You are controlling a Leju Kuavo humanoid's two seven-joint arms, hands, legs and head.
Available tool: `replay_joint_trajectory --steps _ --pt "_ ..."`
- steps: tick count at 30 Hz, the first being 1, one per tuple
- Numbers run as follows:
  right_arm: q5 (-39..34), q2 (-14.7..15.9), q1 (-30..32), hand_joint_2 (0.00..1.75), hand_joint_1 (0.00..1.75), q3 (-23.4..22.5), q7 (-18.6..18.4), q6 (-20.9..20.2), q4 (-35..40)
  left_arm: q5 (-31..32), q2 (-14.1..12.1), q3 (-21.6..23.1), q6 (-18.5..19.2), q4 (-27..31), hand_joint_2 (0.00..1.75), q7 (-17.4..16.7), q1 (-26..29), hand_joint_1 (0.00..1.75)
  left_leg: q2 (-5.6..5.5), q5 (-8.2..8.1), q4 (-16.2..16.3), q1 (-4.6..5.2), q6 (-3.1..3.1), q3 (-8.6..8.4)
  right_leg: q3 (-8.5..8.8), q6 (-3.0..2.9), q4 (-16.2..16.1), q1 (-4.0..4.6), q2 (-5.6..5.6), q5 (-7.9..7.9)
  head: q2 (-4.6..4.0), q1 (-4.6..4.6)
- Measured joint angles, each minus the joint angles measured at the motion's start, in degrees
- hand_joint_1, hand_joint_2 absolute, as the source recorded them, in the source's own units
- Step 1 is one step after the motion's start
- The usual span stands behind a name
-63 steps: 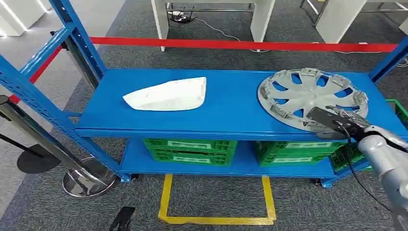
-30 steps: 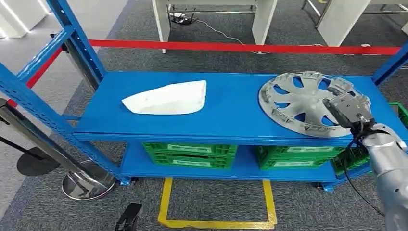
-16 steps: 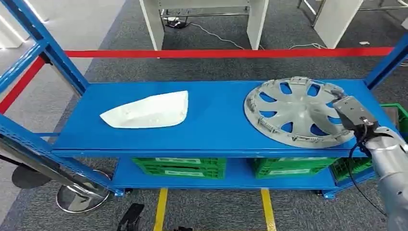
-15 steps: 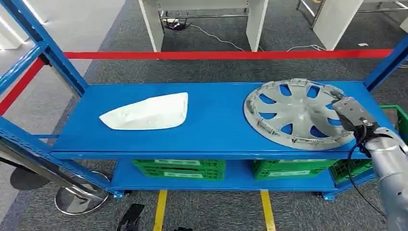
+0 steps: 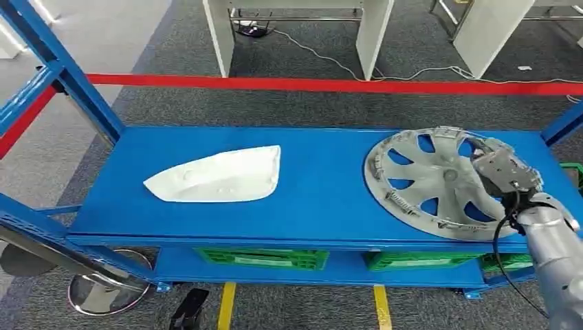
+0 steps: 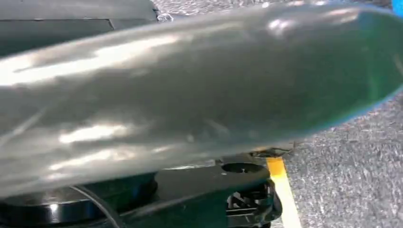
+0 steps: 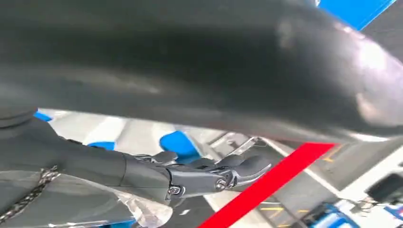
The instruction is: Take the parts from the cabinet and place them on the table.
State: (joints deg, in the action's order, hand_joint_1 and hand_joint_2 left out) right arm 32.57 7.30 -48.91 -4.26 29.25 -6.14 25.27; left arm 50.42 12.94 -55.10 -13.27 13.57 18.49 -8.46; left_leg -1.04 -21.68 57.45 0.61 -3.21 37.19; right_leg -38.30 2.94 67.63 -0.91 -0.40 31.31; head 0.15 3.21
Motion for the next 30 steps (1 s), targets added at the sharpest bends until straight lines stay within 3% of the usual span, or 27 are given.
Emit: replay_joint_trajectory --steps 1,2,3,6,7,9,11,12,13,14,16,17,18,21,23,24,26,27,28,29,30 --pt "-0.1 0.0 0.5 0.0 0.0 0.0 0.5 0.0 0.5 0.0 0.0 0.0 -0.1 0.0 0.0 0.0 0.0 0.0 -0.07 -0.39 0.1 0.01 0.22 -0.51 2.3 -0.18 -5.8 0.0 0.08 -3.56 0.0 -0.02" --pt "-0.1 0.0 0.8 0.0 0.0 0.0 0.7 0.0 0.7 0.0 0.0 0.0 -0.1 0.0 0.0 0.0 0.0 0.0 -0.11 -0.64 0.1 0.14 0.5 -0.59 3.51 -0.35 -9.4 0.0 0.26 -5.0 0.0 -0.04" --pt "-0.2 0.0 0.9 0.0 0.0 0.0 0.8 0.0 0.9 0.0 0.0 0.0 -0.1 0.0 0.0 0.0 -0.1 0.0 -0.17 -1.04 0.8 0.55 0.82 -0.46 4.33 -0.92 -10.1 0.19 0.18 -4.88 0.0 0.04" --pt "-0.1 0.0 1.8 0.0 0.0 0.0 0.8 0.0 1.7 0.0 0.0 0.0 -0.2 0.0 0.0 0.0 0.1 0.0 -0.16 -0.89 0.5 0.35 1.41 -0.65 4.37 -2.0 -10.0 0.42 0.11 -4.99 0.0 0.15" --pt "-0.2 -0.2 1.9 0.0 0.0 0.0 0.8 0.0 2.0 0.0 -0.1 0.0 -0.2 0.0 0.0 0.0 0.1 0.0 -0.14 -1.15 0.8 0.47 1.67 -0.57 4.51 -2.51 -10.2 -0.02 0.25 -5.38 0.0 0.04" --pt "-0.5 -0.3 2.3 0.0 0.0 0.0 1.2 -0.1 2.8 0.1 0.0 0.0 -0.2 0.0 0.0 0.0 0.1 0.0 0.25 -5.03 5.2 0.15 2.67 1.01 4.59 -2.93 -10.2 -0.11 0.38 -5.45 0.0 0.74" --pt "-1.1 -0.4 2.9 0.0 0.0 0.0 1.6 -0.2 3.5 0.1 -0.1 0.0 -0.3 0.0 0.0 0.0 0.2 0.0 0.4 -9.76 14.5 -0.27 3.2 4.61 4.55 -2.96 -10.1 -0.09 0.49 -5.44 0.0 0.74" --pt "-1.3 -0.4 3.3 0.0 0.0 0.0 1.7 -0.3 3.7 0.1 -0.1 0.0 -0.2 0.0 0.0 0.0 0.3 0.0 0.45 -11.14 18.4 -0.4 3.36 5.99 4.54 -2.97 -10.1 -0.09 0.52 -5.44 0.0 0.74" --pt "-1.5 -0.4 3.8 0.0 0.0 0.0 1.7 -0.3 3.8 0.1 -0.1 0.0 -0.2 0.0 0.0 0.0 0.4 0.0 0.49 -10.9 19.2 -0.54 3.46 6.06 4.55 -2.97 -10.1 -0.09 0.52 -5.44 0.0 0.74" --pt "-2.0 -0.4 4.3 0.0 0.0 -0.1 1.8 -0.3 4.2 0.1 -0.1 0.0 -0.1 0.0 0.0 0.0 0.4 0.0 0.5 -9.47 17.3 -0.62 3.44 4.84 4.54 -2.96 -10.1 -0.09 0.5 -5.44 0.0 0.74" --pt "-3.0 -0.4 5.1 0.0 0.0 -0.6 1.9 -0.3 5.3 0.1 -0.1 0.0 0.0 0.0 0.0 0.1 0.2 0.0 0.52 -4.71 7.2 -0.63 3.04 -0.52 4.6 -2.86 -10.1 -0.09 0.47 -5.36 0.0 0.76" --pt "-3.3 -0.4 5.3 0.0 0.0 -0.9 1.9 -0.3 5.8 0.1 -0.1 0.0 0.3 0.0 0.0 0.1 0.1 0.0 0.52 -3.38 1.9 -0.59 2.67 -3.19 4.64 -2.79 -10.1 -0.09 0.5 -5.35 0.0 0.79" --pt "-3.6 -0.3 5.4 0.0 0.0 -1.1 2.0 -0.4 6.2 0.1 -0.1 0.0 0.5 0.0 0.0 0.0 0.0 0.0 0.53 -4.35 0.7 -0.35 2.46 -3.84 4.37 -2.37 -10.0 0.27 0.52 -5.35 0.0 0.7" --pt "-4.4 -0.3 6.1 0.0 0.0 -1.7 2.6 -0.9 7.1 0.0 -0.1 0.0 0.8 0.0 0.0 -0.3 0.3 0.0 0.45 -4.03 0.8 -0.13 1.87 -3.52 4.47 -1.43 -10.4 0.02 0.53 -5.77 0.0 0.66" --pt "-4.7 -0.3 6.6 0.0 0.0 -1.9 2.9 -1.4 8.4 0.2 0.0 0.0 0.8 0.0 0.0 -0.4 0.2 0.0 0.59 -3.24 -0.2 -0.72 0.94 -3.89 3.77 -0.84 -10.1 -0.12 0.43 -5.2 0.0 0.7" --pt "-4.8 -0.3 6.6 0.0 0.0 -2.0 3.0 -1.5 8.7 0.3 0.0 0.0 0.8 0.0 0.0 -0.5 0.1 0.0 0.61 -3.09 -0.3 -0.69 0.62 -3.77 2.55 -0.73 -7.4 0.0 0.42 -3.21 0.0 0.46" --pt "-4.6 -0.3 7.0 0.0 0.0 -2.0 2.9 -2.6 9.7 0.6 0.1 0.0 0.8 0.0 0.0 -0.9 0.1 0.0 0.6 -3.02 -0.3 -0.65 0.5 -3.58 -1.94 -0.47 2.4 -0.05 0.43 1.17 0.0 0.35" --pt "-4.4 -0.5 7.6 0.0 0.0 -2.0 2.9 -2.9 10.4 0.6 0.1 0.0 0.8 0.0 0.0 -1.0 0.3 0.0 0.57 -3.02 -0.2 -0.61 0.49 -3.52 -3.92 -0.35 6.5 -0.02 0.44 2.54 0.0 0.35" --pt "-4.0 -0.7 8.2 0.0 0.0 -1.7 2.8 -3.1 11.4 0.6 0.1 0.0 0.8 0.0 0.0 -1.0 0.4 0.0 0.55 -3.02 -0.2 -0.61 0.49 -3.53 -4.77 -0.32 8.1 -0.03 0.44 2.52 0.0 0.33" --pt "-3.8 -0.8 8.8 0.0 0.0 -1.3 2.7 -3.1 12.3 0.6 0.1 0.0 0.8 0.0 0.0 -1.0 0.4 0.0 0.54 -3.02 -0.2 -0.61 0.5 -3.56 -4.18 -0.35 6.8 -0.04 0.45 1.08 0.0 0.35" --pt "-3.6 -1.0 9.0 0.0 0.0 -0.9 2.7 -3.1 13.3 0.6 0.1 0.0 0.8 0.0 0.0 -1.0 0.4 0.0 0.51 -3.04 -0.2 -0.61 0.52 -3.56 -2.27 -0.43 2.9 -0.06 0.46 -1.33 0.0 0.31"
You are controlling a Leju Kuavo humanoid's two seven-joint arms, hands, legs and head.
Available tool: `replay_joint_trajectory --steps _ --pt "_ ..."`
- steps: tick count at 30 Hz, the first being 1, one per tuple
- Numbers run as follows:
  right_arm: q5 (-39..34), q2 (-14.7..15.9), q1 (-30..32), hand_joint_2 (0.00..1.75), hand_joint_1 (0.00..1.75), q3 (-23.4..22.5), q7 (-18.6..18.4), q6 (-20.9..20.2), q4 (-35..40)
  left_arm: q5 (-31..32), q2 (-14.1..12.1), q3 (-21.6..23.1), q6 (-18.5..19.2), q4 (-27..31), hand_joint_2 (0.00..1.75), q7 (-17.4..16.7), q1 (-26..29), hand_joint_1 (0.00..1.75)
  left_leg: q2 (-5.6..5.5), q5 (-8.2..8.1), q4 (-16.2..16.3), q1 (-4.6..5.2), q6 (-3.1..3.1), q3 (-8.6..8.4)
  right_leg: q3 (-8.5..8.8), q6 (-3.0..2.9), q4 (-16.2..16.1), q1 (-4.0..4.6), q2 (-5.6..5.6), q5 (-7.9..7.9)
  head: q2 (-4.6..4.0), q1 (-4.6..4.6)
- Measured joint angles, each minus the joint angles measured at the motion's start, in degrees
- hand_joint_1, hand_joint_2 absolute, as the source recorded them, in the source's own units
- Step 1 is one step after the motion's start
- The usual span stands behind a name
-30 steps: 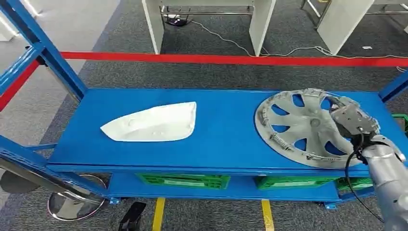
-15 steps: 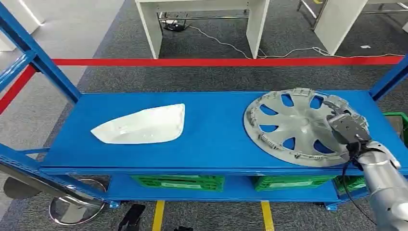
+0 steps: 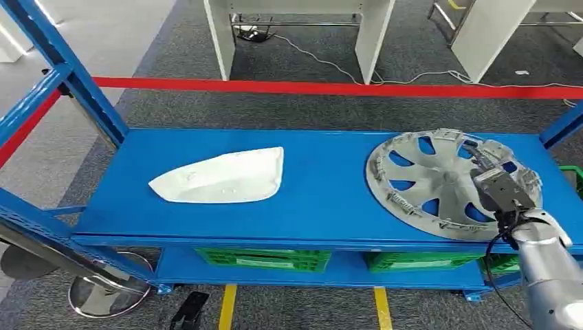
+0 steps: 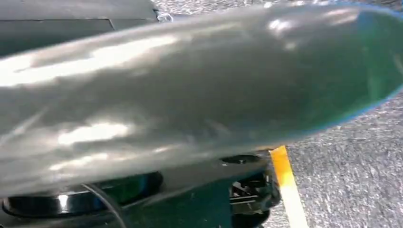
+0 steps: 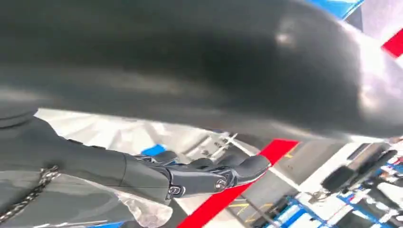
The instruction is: Take the parts from the cabinet and place them on the table.
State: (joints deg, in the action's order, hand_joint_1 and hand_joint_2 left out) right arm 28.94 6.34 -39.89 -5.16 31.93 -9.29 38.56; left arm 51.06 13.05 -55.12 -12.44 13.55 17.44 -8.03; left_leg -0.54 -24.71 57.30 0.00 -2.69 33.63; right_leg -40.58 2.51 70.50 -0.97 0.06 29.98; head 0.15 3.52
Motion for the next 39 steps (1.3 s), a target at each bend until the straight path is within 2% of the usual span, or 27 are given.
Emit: replay_joint_trajectory --steps 2,3,5,7,8,9,10,12,13,14,16,17,18,19,22,24,25,27,28,29,30,32,33,34,35,37,39 --pt "0.5 -0.2 -0.1 0.0 0.0 0.4 -0.1 0.3 1.6 0.0 0.2 0.0 0.0 0.0 0.0 0.0 -0.1 0.0 -0.02 -0.27 0.4 0.0 0.4 -0.03 5.75 -0.08 -11.2 -0.2 0.04 -4.72 0.0 0.02" --pt "1.1 -0.2 -0.1 0.0 0.0 0.5 -0.1 1.1 2.1 0.0 0.2 0.0 0.1 0.0 0.0 0.0 -0.1 0.0 -0.07 -0.43 0.5 0.34 0.78 0.25 6.99 -0.2 -12.7 0.0 -0.05 -3.28 0.0 0.04" --pt "3.3 -0.5 0.2 0.0 0.0 1.5 -0.5 3.9 3.5 0.2 0.2 0.0 0.1 0.0 0.0 -0.1 -0.1 0.0 -0.13 -0.27 0.8 0.38 1.2 0.62 6.94 -0.88 -12.9 0.1 -0.16 -3.65 0.0 0.09" --pt "7.3 -0.5 1.2 0.0 0.0 3.4 -2.5 9.5 5.6 0.4 0.2 0.0 0.1 0.0 0.0 -0.2 0.1 0.0 -0.14 -0.2 0.7 0.2 1.64 0.55 6.85 -1.57 -12.8 0.33 -0.22 -3.69 0.0 0.02" --pt "9.9 -0.9 1.4 0.0 0.0 4.5 -3.3 12.5 6.8 0.4 0.2 0.0 0.1 0.0 0.0 -0.2 0.1 0.0 -0.12 -0.77 1.1 0.13 2.0 0.71 6.96 -2.02 -13.1 -0.18 -0.09 -3.96 0.0 0.0" --pt "11.4 -1.0 1.5 0.0 0.0 5.3 -3.7 14.2 7.6 0.5 0.2 0.0 0.1 0.0 0.0 -0.2 0.1 0.0 -0.01 -1.76 2.2 0.19 2.39 1.12 6.97 -2.06 -13.1 -0.19 -0.18 -3.95 0.0 0.07" --pt "14.4 -1.0 1.8 0.0 0.0 6.6 -5.0 17.0 9.0 0.5 0.3 0.0 0.1 0.0 0.0 -0.2 0.1 0.0 0.05 -4.22 6.2 0.0 2.8 2.8 6.96 -2.43 -13.1 -0.21 -0.14 -3.92 0.0 0.46" --pt "20.2 -1.0 3.5 0.0 0.0 9.1 -7.7 22.8 11.5 0.6 0.3 0.0 0.1 0.0 0.0 -0.2 0.2 0.0 0.1 -8.27 15.3 -0.21 3.1 6.83 6.96 -2.63 -13.0 -0.1 -0.02 -3.81 0.0 0.5" --pt "23.0 -1.0 4.8 0.0 0.0 10.3 -8.6 25.4 12.4 0.7 0.3 0.0 0.1 0.0 0.0 -0.3 0.5 0.0 0.11 -9.03 18.5 -0.21 3.12 8.37 6.97 -2.69 -13.0 -0.06 -0.02 -3.76 0.0 0.57" --pt "24.7 -1.1 6.1 0.0 0.0 11.4 -9.2 27.5 13.7 1.0 0.3 0.0 0.1 0.0 0.0 -0.5 0.7 0.0 0.11 -8.31 18.5 -0.21 3.04 8.41 7.04 -2.68 -13.0 -0.02 -0.02 -3.74 0.0 0.55" --pt "25.5 -1.3 9.3 0.0 0.0 12.8 -9.4 29.8 17.6 1.2 0.3 0.0 0.2 0.0 0.0 -0.5 1.1 0.0 0.11 -3.96 12.1 -0.19 2.55 5.5 7.2 -2.67 -13.0 0.17 -0.05 -3.62 0.0 0.55" --pt "25.7 -1.5 10.6 0.0 0.0 13.4 -9.5 30.2 19.3 1.4 0.3 0.1 0.3 0.0 0.0 -0.5 1.2 0.0 0.11 -0.73 5.6 -0.07 1.95 2.47 7.41 -2.58 -13.0 0.28 -0.07 -3.51 0.0 0.55" --pt "25.9 -1.6 11.2 0.0 0.0 13.9 -9.9 30.5 20.6 1.4 0.3 0.1 0.3 0.0 0.0 -0.4 1.2 0.0 0.08 -0.15 1.8 0.17 1.37 0.69 7.51 -2.51 -13.1 0.25 -0.08 -3.46 0.0 0.55" --pt "26.1 -1.6 11.5 0.0 0.0 14.4 -10.3 30.6 21.6 1.6 0.4 0.1 0.3 0.0 0.0 -0.4 1.2 0.0 0.14 -0.51 1.1 0.3 1.21 0.32 7.3 -2.25 -13.0 0.61 -0.14 -3.42 0.0 0.48" --pt "24.8 -1.7 14.0 0.0 0.0 14.9 -9.8 30.4 25.0 2.3 0.5 0.2 0.4 0.0 0.0 -0.7 1.6 0.0 -0.04 -0.75 0.8 0.53 1.01 0.37 7.38 -1.3 -13.4 0.29 0.1 -3.6 0.0 0.55" --pt "22.9 -1.9 16.0 0.0 0.0 15.3 -9.4 28.5 27.8 3.1 0.7 0.4 0.7 0.0 0.0 -1.2 1.9 0.0 0.08 -0.22 -0.3 -0.01 0.48 -0.29 6.8 -0.79 -12.6 0.29 -0.01 -2.6 0.0 0.48" --pt "21.8 -1.9 17.3 0.0 0.0 15.5 -9.3 26.9 29.7 3.5 0.8 0.6 1.0 0.0 0.0 -1.5 2.0 0.0 0.07 -0.24 -0.3 -0.07 0.23 -0.28 5.4 -0.58 -9.6 0.29 -0.01 -0.55 0.0 0.24" --pt "20.7 -2.1 20.4 0.0 0.0 16.2 -9.2 25.4 32.4 4.0 1.0 1.0 1.5 -0.1 0.0 -1.9 2.1 0.0 0.07 -0.33 -0.3 -0.02 -0.01 -0.26 0.87 -0.24 0.1 0.22 -0.01 3.84 0.0 0.31" --pt "20.7 -2.2 22.2 1.75 0.0 16.7 -9.2 25.3 34.1 4.1 1.1 1.2 1.9 -0.1 0.0 -2.1 2.2 0.0 0.05 -0.37 -0.3 0.0 -0.07 -0.24 -1.14 -0.08 4.2 0.23 -0.01 5.1 0.0 0.2" --pt "21.7 -2.3 23.9 1.75 0.0 17.0 -9.5 25.9 35.3 4.1 1.3 1.2 2.0 -0.1 0.0 -2.4 2.4 0.0 -0.04 -0.37 -0.3 0.0 -0.07 -0.29 -1.81 -0.04 5.2 0.22 -0.01 4.8 0.0 0.24" --pt "23.4 -2.6 25.5 1.75 0.0 17.5 -10.1 26.9 36.6 4.1 1.4 1.2 2.1 -0.1 0.0 -2.7 2.6 0.0 -0.13 -0.41 -0.3 0.0 -0.05 -0.34 -1.2 -0.05 3.9 0.22 0.01 3.42 0.0 0.22" --pt "28.0 -3.0 28.4 1.75 0.0 19.2 -11.6 30.1 39.8 4.1 1.8 1.2 2.4 -0.1 0.0 -3.3 3.0 0.0 -0.2 -0.65 -0.1 0.0 0.28 -0.57 3.77 -0.33 -6.3 0.22 0.04 -2.0 0.0 0.2" --pt "29.2 -3.2 29.7 1.75 0.0 20.1 -12.3 30.9 41.1 4.1 2.1 1.2 2.7 -0.1 0.0 -3.3 3.0 0.0 -0.19 -0.83 0.0 0.03 0.55 -0.63 6.43 -0.5 -11.3 0.22 0.1 -3.77 0.0 0.15" --pt "29.8 -3.5 30.6 1.75 0.0 20.8 -12.6 31.1 41.8 4.1 2.1 1.2 2.9 -0.1 0.0 -3.4 3.1 0.0 -0.17 -1.13 0.4 0.55 0.93 -0.4 7.81 -0.7 -13.4 0.42 0.06 -2.81 0.0 0.15" --pt "29.9 -3.9 31.9 1.75 0.0 21.5 -13.0 31.1 42.4 4.2 2.3 1.2 3.1 -0.1 0.0 -3.6 3.1 0.0 -0.14 -1.08 0.4 0.51 1.16 -0.29 7.82 -1.22 -13.3 0.36 -0.12 -2.91 0.0 0.46" --pt "29.8 -4.1 34.1 1.75 0.0 22.4 -13.4 30.9 42.8 4.4 2.4 1.2 3.3 -0.1 0.0 -3.9 3.2 0.0 -0.14 -1.11 0.4 0.37 1.44 -0.4 7.82 -1.64 -13.1 0.59 -0.12 -2.74 0.0 0.48" --pt "29.6 -4.2 35.3 1.75 0.0 22.9 -13.4 30.9 43.1 4.7 2.4 1.2 3.5 -0.1 0.0 -4.0 3.2 0.0 -0.12 -2.04 1.2 0.3 2.12 -0.28 8.02 -2.35 -13.5 0.07 0.05 -3.06 0.0 0.48"
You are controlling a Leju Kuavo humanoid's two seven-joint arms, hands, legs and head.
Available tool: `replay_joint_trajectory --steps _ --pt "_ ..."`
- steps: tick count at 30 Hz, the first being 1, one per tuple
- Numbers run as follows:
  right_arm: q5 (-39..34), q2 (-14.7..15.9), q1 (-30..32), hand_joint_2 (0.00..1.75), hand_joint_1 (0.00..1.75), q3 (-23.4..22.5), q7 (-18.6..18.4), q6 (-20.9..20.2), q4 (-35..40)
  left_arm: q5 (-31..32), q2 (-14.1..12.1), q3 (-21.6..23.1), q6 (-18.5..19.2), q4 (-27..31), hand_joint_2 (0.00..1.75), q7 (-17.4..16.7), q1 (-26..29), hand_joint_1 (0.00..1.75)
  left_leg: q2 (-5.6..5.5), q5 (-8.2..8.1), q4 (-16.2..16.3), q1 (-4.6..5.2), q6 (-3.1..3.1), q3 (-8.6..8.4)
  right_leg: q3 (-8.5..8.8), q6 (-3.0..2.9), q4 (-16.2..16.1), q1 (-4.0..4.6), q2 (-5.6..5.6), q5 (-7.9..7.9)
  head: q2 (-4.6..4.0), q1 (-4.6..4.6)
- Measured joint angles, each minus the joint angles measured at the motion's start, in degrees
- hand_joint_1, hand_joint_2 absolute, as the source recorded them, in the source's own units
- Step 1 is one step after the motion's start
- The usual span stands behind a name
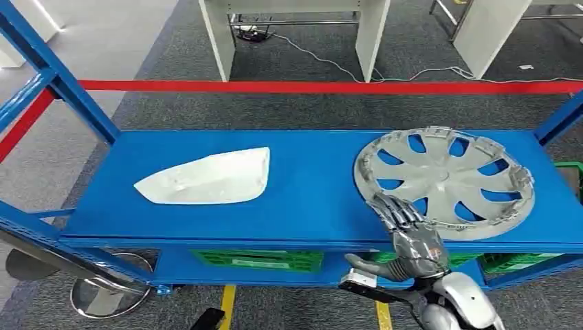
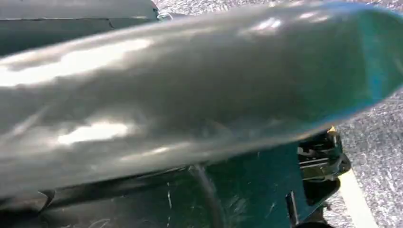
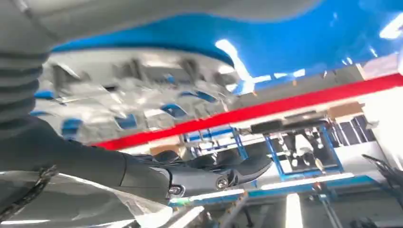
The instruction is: Take the parts from the cabinet and place them on the table.
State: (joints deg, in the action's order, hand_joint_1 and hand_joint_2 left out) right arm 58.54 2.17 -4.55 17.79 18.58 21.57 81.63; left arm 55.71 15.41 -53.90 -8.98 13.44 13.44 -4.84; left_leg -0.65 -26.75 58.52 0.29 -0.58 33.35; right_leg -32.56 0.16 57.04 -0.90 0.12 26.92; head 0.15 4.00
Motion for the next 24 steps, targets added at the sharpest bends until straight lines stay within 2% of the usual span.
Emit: replay_joint_trajectory --steps 1,3,4,5,6,7,9,10,11,13,14,15,16,17,19,20,21,22,24 --pt "-0.2 -0.1 0.2 1.75 0.0 0.1 0.1 0.0 0.2 0.1 0.0 0.0 0.1 0.0 0.0 0.0 0.1 0.0 0.13 -1.91 2.4 -0.04 0.43 0.97 0.01 -0.37 0.0 -0.05 0.0 0.04 0.0 0.33" --pt "-0.6 -0.2 0.6 1.75 0.0 0.5 0.1 -0.3 0.3 0.1 0.0 0.0 0.2 0.0 0.0 -0.1 0.1 0.0 0.18 -6.65 11.6 -0.37 0.97 4.84 0.03 -0.58 0.0 -0.04 0.03 0.08 0.0 0.37" --pt "-1.3 -0.2 1.0 1.75 0.0 0.6 0.1 -1.4 0.2 0.4 0.0 0.0 0.4 0.0 0.0 -0.2 0.1 0.0 0.2 -8.22 15.9 -0.42 1.1 6.77 0.03 -0.59 0.0 -0.04 0.09 0.1 0.0 0.4" --pt "-1.9 -0.2 1.3 1.75 0.0 0.6 -0.1 -2.5 0.1 0.8 0.0 0.1 0.6 0.0 0.0 -0.2 0.2 0.0 0.21 -8.27 17.7 -0.46 1.14 7.57 0.05 -0.59 0.0 -0.04 0.1 0.11 0.0 0.37" --pt "-2.3 -0.2 1.4 1.75 0.0 0.7 -0.2 -3.3 -0.2 1.4 0.0 0.2 0.7 0.0 0.0 -0.3 0.3 0.0 0.22 -6.93 16.6 -0.51 1.11 7.02 0.1 -0.56 0.1 -0.04 0.08 0.13 0.0 0.37" --pt "-2.6 -0.2 1.4 1.75 0.0 0.7 -0.3 -3.9 -0.7 1.8 -0.1 0.4 0.9 0.0 0.0 -0.5 0.3 0.0 0.23 -4.66 13.2 -0.55 1.0 5.51 0.17 -0.55 0.1 -0.04 0.03 0.14 0.0 0.4" --pt "-3.4 -0.4 1.0 1.75 0.0 0.6 -0.5 -4.4 -2.3 2.6 -0.1 0.7 1.1 0.0 0.0 -1.0 0.3 0.0 0.26 0.52 2.9 -0.56 0.61 0.62 0.53 -0.28 0.1 -0.04 -0.04 0.3 0.0 0.4" --pt "-3.6 -0.4 0.6 1.75 0.0 0.6 -0.5 -4.5 -3.2 2.9 -0.1 1.0 1.3 0.0 0.0 -1.2 0.3 0.0 0.23 0.28 0.4 -0.45 0.42 -0.6 0.47 0.0 0.1 0.2 -0.06 0.41 0.0 0.31" --pt "-3.8 -0.4 0.1 1.75 0.0 0.5 -0.5 -4.6 -4.2 3.3 -0.1 1.2 1.4 0.0 0.0 -1.2 0.3 0.0 0.15 0.08 -0.5 -0.34 0.21 -0.68 0.11 0.36 0.4 0.38 -0.17 0.42 0.0 0.35" --pt "-3.8 -0.6 -0.6 1.75 0.0 0.3 -0.7 -4.7 -6.3 3.7 -0.1 1.6 1.6 0.0 0.0 -1.5 0.5 0.0 0.12 0.08 -0.2 -0.14 -0.27 -0.33 0.05 1.0 0.1 0.22 -0.04 0.18 0.0 0.35" --pt "-3.8 -0.7 -0.8 1.75 0.0 0.2 -0.9 -4.6 -7.2 3.8 -0.1 1.6 1.6 0.0 0.0 -1.6 0.6 0.0 0.1 0.26 -0.4 -0.15 -0.7 -0.39 0.19 1.43 0.0 0.2 -0.04 0.17 0.0 0.27" --pt "-3.8 -0.7 -1.0 1.75 0.0 0.1 -0.9 -4.5 -7.9 4.0 -0.1 1.8 1.6 0.0 0.0 -1.6 0.6 0.0 0.15 0.64 -0.9 -0.6 -1.26 -0.66 -0.37 1.7 0.3 0.03 -0.04 0.68 0.0 0.35" --pt "-3.7 -0.7 -1.3 1.75 0.0 -0.3 -0.9 -4.2 -8.8 4.3 -0.1 1.9 1.7 0.0 0.0 -1.7 0.5 0.0 0.19 0.67 -1.0 -0.52 -1.48 -0.68 -1.02 1.87 2.0 0.09 -0.05 1.99 0.0 0.05" --pt "-3.6 -0.7 -1.8 1.75 0.0 -0.5 -0.9 -4.0 -10.0 4.4 -0.1 1.9 1.8 0.0 0.0 -1.8 0.5 0.0 0.2 0.7 -1.0 -0.5 -1.81 -0.59 -2.79 1.98 5.8 0.08 -0.07 4.22 0.0 -0.22" --pt "-3.5 -0.7 -2.0 1.75 0.0 -1.1 -0.9 -3.7 -11.5 4.7 -0.1 1.9 2.1 -0.1 0.0 -2.1 0.6 0.0 0.25 0.7 -0.9 -0.29 -1.97 -0.48 -7.51 2.22 15.7 0.07 -0.05 8.15 0.0 -0.22" --pt "-3.7 -0.7 -2.0 1.75 0.0 -1.4 -0.9 -3.7 -12.2 4.9 -0.2 2.0 2.2 -0.1 0.0 -2.2 0.7 0.0 0.24 0.7 -0.9 -0.17 -2.02 -0.46 -8.86 2.22 18.3 0.08 -0.06 8.56 0.0 -0.24" --pt "-3.8 -0.7 -2.2 1.75 0.0 -1.8 -0.8 -3.7 -12.7 5.1 -0.2 2.1 2.3 -0.1 0.0 -2.2 0.7 0.0 0.2 0.71 -0.9 -0.09 -2.05 -0.49 -8.88 2.14 18.1 0.08 -0.06 7.66 0.0 -0.19" --pt "-4.0 -0.7 -2.6 1.75 0.0 -2.2 -0.8 -3.7 -13.1 5.3 -0.2 2.2 2.4 -0.1 0.0 -2.2 0.7 0.0 0.14 0.7 -0.9 0.0 -2.04 -0.51 -7.62 1.97 15.3 0.09 -0.06 5.54 0.0 -0.24" --pt "-4.4 -0.7 -3.5 1.75 0.0 -2.9 -0.8 -3.8 -13.5 5.5 -0.2 2.3 2.4 -0.1 0.0 -2.2 0.7 0.0 0.11 0.63 -0.8 0.11 -1.94 -0.68 -2.27 1.39 4.5 0.18 -0.05 0.32 0.0 -0.26"
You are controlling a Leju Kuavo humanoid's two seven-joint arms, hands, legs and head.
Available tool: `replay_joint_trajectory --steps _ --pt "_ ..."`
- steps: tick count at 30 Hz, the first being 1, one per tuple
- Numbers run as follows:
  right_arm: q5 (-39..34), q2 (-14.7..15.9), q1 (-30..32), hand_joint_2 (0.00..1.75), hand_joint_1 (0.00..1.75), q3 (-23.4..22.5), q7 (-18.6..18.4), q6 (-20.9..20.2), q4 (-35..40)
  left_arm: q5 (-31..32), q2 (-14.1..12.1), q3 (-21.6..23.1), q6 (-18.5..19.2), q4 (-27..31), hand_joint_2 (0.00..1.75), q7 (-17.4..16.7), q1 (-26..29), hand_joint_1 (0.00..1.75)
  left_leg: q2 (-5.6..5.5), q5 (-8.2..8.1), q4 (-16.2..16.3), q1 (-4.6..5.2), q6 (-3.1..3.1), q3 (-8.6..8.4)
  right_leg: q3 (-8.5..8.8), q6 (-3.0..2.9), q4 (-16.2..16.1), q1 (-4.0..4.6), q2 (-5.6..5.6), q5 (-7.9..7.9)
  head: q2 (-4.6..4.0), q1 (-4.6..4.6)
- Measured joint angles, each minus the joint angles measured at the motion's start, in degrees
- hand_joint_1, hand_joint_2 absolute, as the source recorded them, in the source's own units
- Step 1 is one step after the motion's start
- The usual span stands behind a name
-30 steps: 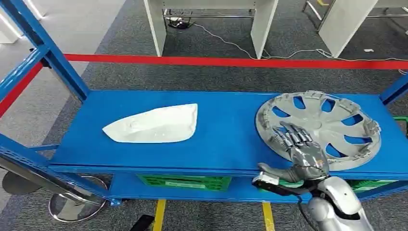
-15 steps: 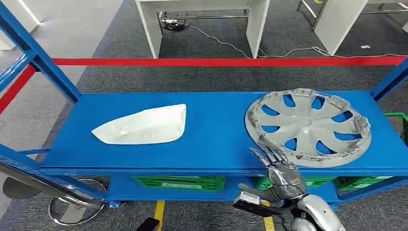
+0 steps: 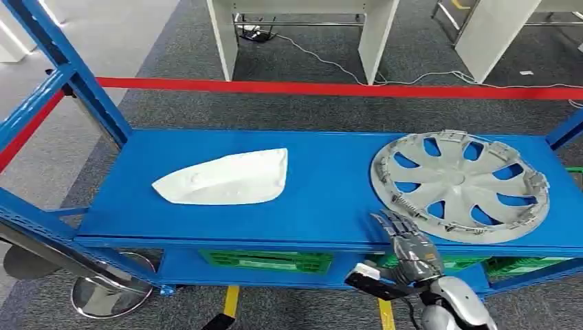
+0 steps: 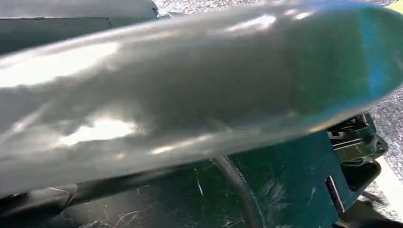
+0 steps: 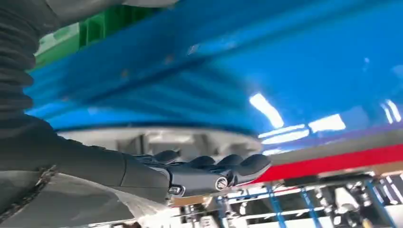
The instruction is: Take the parts from the cabinet and place them on the table.
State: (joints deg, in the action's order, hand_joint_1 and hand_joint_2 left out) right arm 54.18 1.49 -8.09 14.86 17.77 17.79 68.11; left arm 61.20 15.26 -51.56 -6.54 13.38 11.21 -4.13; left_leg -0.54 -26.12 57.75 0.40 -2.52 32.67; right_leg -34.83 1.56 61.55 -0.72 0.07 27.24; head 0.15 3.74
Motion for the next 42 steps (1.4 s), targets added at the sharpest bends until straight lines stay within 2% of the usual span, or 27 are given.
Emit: replay_joint_trajectory --steps 1,2,5,6,7,8,10,11,12,13,14,15,16,24,25,26,27,28,29,30,32,33,36,38,39,41,42 --pt "-0.1 0.0 -0.6 1.75 0.0 -0.3 0.0 0.0 -0.2 0.1 0.0 0.1 0.1 0.0 0.0 0.0 0.0 0.0 0.04 -0.1 0.1 0.13 0.16 0.07 1.62 -0.29 -3.4 0.14 0.01 0.15 0.0 0.06" --pt "-0.2 0.0 -1.0 1.75 0.0 -0.5 0.0 -0.1 -0.3 0.2 0.0 0.2 0.2 0.0 0.0 0.0 0.0 0.0 0.05 -0.22 0.5 0.47 0.4 0.42 2.42 -0.36 -4.3 0.17 -0.13 0.24 0.0 0.04" --pt "-0.3 0.5 -2.0 1.75 0.0 -1.3 -0.3 -1.2 -0.3 0.8 0.0 0.6 0.6 0.0 0.0 0.0 0.0 0.0 0.1 0.11 0.3 0.3 1.05 0.49 2.11 -0.77 -4.0 0.36 -0.17 0.05 0.0 0.11" --pt "-0.4 0.7 -2.6 1.75 0.0 -1.6 -0.3 -1.8 -0.3 1.0 -0.1 0.7 0.7 0.0 0.0 0.0 0.0 0.0 0.08 -0.32 0.6 0.3 1.43 0.7 2.27 -1.29 -4.4 -0.19 -0.05 -0.3 0.0 0.02" --pt "-0.5 1.1 -3.3 1.75 0.0 -1.7 -0.4 -2.3 0.0 1.2 -0.2 0.8 0.9 0.0 0.0 0.0 0.0 0.0 0.17 -1.44 1.9 0.28 1.89 1.04 2.29 -1.5 -4.4 -0.2 -0.04 -0.36 0.0 0.26" --pt "-0.7 1.2 -3.9 1.75 0.0 -2.0 -0.4 -2.8 0.2 1.2 -0.2 0.8 1.0 0.0 0.0 0.0 0.0 0.0 0.18 -3.52 5.0 0.11 2.25 2.31 2.28 -1.81 -4.4 -0.23 0.0 -0.37 0.0 0.59" --pt "-1.0 1.8 -4.4 1.75 0.0 -2.3 -0.3 -3.7 0.8 1.4 -0.2 0.9 1.1 -0.1 0.0 0.0 0.0 0.0 0.19 -7.97 14.6 -0.26 2.72 6.5 2.25 -1.83 -4.4 -0.2 0.11 -0.37 0.0 0.55" --pt "-1.1 2.1 -4.4 1.75 0.0 -2.4 -0.5 -4.0 1.2 1.6 -0.2 0.9 1.2 -0.1 0.0 0.0 0.1 0.0 0.2 -8.97 18.2 -0.34 2.87 8.08 2.23 -1.83 -4.3 -0.2 0.17 -0.37 0.0 0.59" --pt "-1.2 2.2 -4.5 1.75 0.0 -2.4 -0.9 -4.3 1.7 1.8 -0.2 0.9 1.2 -0.1 0.0 0.0 0.1 0.0 0.2 -8.46 18.7 -0.42 2.97 8.36 2.25 -1.83 -4.3 -0.2 0.16 -0.37 0.0 0.59" --pt "-1.3 2.4 -4.7 1.75 0.0 -2.4 -1.1 -4.6 2.2 1.9 -0.3 0.9 1.2 -0.1 0.0 0.0 0.1 0.0 0.21 -6.48 16.6 -0.51 2.95 7.28 2.29 -1.82 -4.3 -0.21 0.12 -0.37 0.0 0.61" --pt "-1.5 2.4 -4.9 1.75 0.0 -2.4 -1.1 -4.9 2.8 2.1 -0.3 0.9 1.2 -0.1 0.0 0.0 0.1 0.0 0.23 -3.95 12.4 -0.6 2.84 5.33 2.37 -1.8 -4.3 -0.21 0.05 -0.36 0.0 0.59" --pt "-1.6 2.6 -5.3 1.75 0.0 -2.5 -1.1 -5.1 3.5 2.2 -0.3 0.9 1.3 -0.1 0.0 0.0 0.1 0.0 0.26 -1.19 6.7 -0.65 2.66 2.69 2.51 -1.7 -4.2 -0.22 0.01 -0.31 0.0 0.61" --pt "-1.7 2.7 -5.6 1.75 0.0 -2.5 -1.1 -5.4 4.1 2.3 -0.3 1.0 1.3 -0.1 0.0 0.0 0.1 0.0 0.28 0.37 2.5 -0.66 2.45 0.73 2.52 -1.53 -4.2 -0.21 0.0 -0.24 0.0 0.59" --pt "-1.7 2.7 -5.7 1.75 0.0 -2.5 -1.1 -5.4 4.2 2.3 -0.3 1.0 1.3 -0.1 0.0 0.0 0.1 0.0 0.29 0.19 1.9 -0.66 2.39 0.61 2.52 -1.48 -4.2 -0.2 -0.01 -0.24 0.0 0.57" --pt "-2.2 3.4 -6.9 1.75 0.0 -2.5 -1.3 -6.3 5.6 2.6 -0.3 1.1 1.5 -0.1 0.0 0.0 0.2 0.0 0.13 -0.45 0.9 -0.22 1.45 0.61 1.9 -0.15 -4.3 -0.02 0.02 -0.58 0.0 0.52" --pt "-2.3 4.3 -7.6 1.75 0.0 -2.5 -1.4 -6.6 6.5 2.9 -0.1 1.6 1.5 -0.1 0.0 0.0 0.1 0.0 0.3 0.26 0.0 -0.55 -0.03 0.49 -4.67 0.83 9.1 -0.12 -0.03 6.59 0.0 0.13" --pt "-2.3 4.4 -7.6 1.75 0.0 -2.5 -1.4 -6.7 6.5 2.9 -0.2 1.7 1.5 -0.1 0.0 0.0 0.2 0.0 0.29 0.26 0.1 -0.5 -0.03 0.57 -6.46 0.91 12.7 -0.1 -0.03 7.69 0.0 0.09" --pt "-2.4 4.5 -7.5 1.75 0.0 -2.5 -1.4 -6.8 6.5 3.0 -0.2 1.8 1.5 -0.1 0.0 0.0 0.2 0.0 0.27 0.26 0.1 -0.43 -0.04 0.57 -7.36 0.88 14.1 -0.11 -0.03 7.5 0.0 0.09" --pt "-2.6 4.7 -7.6 1.75 0.0 -2.5 -1.4 -6.9 6.5 3.1 -0.2 1.9 1.6 -0.1 0.0 0.0 0.2 0.0 0.24 0.25 0.1 -0.4 -0.04 0.52 -6.74 0.8 12.7 -0.1 -0.02 5.99 0.0 0.09" --pt "-2.8 4.9 -7.6 1.75 0.0 -2.5 -1.4 -7.0 6.6 3.1 -0.2 1.9 1.6 -0.1 0.0 0.0 0.1 0.0 0.19 0.23 0.1 -0.39 -0.02 0.45 -4.99 0.66 9.0 -0.09 -0.02 3.63 0.0 0.09" --pt "-3.2 5.4 -7.9 1.75 0.0 -2.6 -1.5 -7.3 6.9 3.2 -0.1 1.9 1.6 -0.1 0.0 0.0 0.1 0.0 0.16 0.08 0.2 -0.39 0.21 0.23 0.52 0.29 -2.0 -0.1 0.02 -1.22 0.0 0.07" --pt "-3.4 5.7 -8.1 1.75 0.0 -2.7 -1.7 -7.5 6.9 3.3 -0.1 2.0 1.6 -0.1 0.0 0.0 0.1 0.0 0.15 -0.09 0.4 0.07 0.54 0.48 1.84 0.21 -3.8 0.19 0.01 -0.14 0.0 0.07" --pt "-3.6 6.5 -8.0 1.75 0.0 -3.4 -2.4 -8.2 6.8 3.7 -0.1 2.0 1.7 -0.1 0.0 0.1 0.1 0.0 0.14 0.22 0.4 -0.11 1.23 0.71 1.71 -0.45 -3.9 0.27 -0.18 -0.34 0.0 0.04" --pt "-3.0 6.8 -8.0 1.75 0.0 -3.6 -2.4 -8.4 6.6 3.8 -0.2 2.0 1.7 -0.1 0.0 0.2 0.1 0.0 0.15 -0.53 1.0 -0.11 1.91 0.8 1.94 -1.17 -4.4 -0.25 -0.03 -0.75 0.0 0.07" --pt "-2.7 6.9 -8.0 1.75 0.0 -3.8 -2.4 -8.4 6.4 3.8 -0.2 2.0 1.7 -0.1 0.0 0.3 0.1 0.0 0.26 -2.11 3.0 -0.15 2.34 1.61 1.95 -1.49 -4.4 -0.28 -0.01 -0.71 0.0 0.39" --pt "-2.2 7.0 -7.8 1.75 0.0 -3.9 -2.5 -8.4 6.0 3.8 -0.2 2.0 1.7 -0.1 0.0 0.4 0.1 0.0 0.29 -6.79 12.1 -0.39 2.84 5.49 1.93 -1.68 -4.4 -0.24 0.02 -0.66 0.0 0.33" --pt "-2.1 7.0 -7.7 1.75 0.0 -3.9 -2.6 -8.4 5.7 3.9 -0.2 2.0 1.7 -0.1 0.0 0.4 0.1 0.0 0.29 -8.3 16.2 -0.39 2.95 7.38 1.9 -1.7 -4.4 -0.2 0.02 -0.65 0.0 0.35"
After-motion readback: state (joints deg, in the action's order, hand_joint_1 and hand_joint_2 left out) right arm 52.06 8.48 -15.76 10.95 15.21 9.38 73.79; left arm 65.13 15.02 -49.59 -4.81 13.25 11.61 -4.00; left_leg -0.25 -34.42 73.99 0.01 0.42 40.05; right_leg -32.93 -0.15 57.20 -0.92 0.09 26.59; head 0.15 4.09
